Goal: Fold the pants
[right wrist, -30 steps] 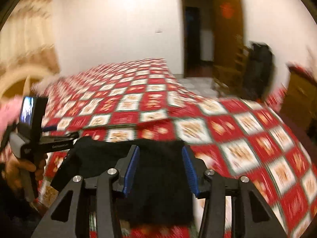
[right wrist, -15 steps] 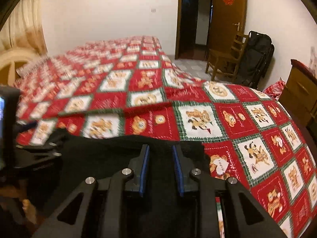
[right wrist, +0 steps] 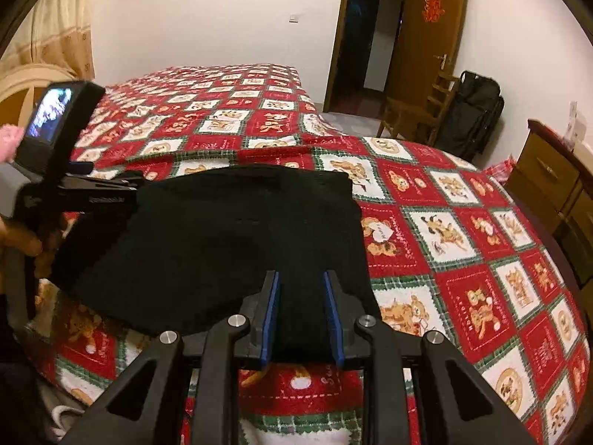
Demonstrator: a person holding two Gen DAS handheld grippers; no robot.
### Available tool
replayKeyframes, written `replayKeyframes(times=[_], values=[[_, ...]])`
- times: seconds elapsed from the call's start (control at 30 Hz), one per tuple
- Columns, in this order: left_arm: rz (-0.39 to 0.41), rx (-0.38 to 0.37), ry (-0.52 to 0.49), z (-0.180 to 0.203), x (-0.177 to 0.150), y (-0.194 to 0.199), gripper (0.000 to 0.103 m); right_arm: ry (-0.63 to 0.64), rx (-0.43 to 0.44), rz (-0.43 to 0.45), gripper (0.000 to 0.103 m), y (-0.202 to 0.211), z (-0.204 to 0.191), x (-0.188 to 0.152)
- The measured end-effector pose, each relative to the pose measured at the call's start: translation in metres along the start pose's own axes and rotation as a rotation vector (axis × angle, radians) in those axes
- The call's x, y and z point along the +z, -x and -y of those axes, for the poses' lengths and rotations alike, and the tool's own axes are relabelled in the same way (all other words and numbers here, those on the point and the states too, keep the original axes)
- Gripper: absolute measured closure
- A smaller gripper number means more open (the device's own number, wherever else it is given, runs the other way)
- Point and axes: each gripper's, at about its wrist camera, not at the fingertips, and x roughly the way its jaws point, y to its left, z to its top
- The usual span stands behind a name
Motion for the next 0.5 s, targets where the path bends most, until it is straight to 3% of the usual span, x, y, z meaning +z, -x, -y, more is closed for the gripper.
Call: replayKeyframes(times=[0.3, 0.37, 0.5], values=[[-0.037, -0.115, 0.041, -0.008, -0.009, 0.023, 0.009, -0.162, 0.07, 0.006, 0.078, 0.006, 0.017, 0.002], [-0.043, -0.123, 0.017, -0.004, -0.014, 0.024, 0.009, -0.203, 0.091, 0.034, 0.078, 0.021, 0.023, 0.0], [-0.023, -0.098, -0.017, 0.0, -0.02, 0.027, 0.009, -0.239, 0.05, 0.086, 0.077, 0.048, 0.033, -0.004]])
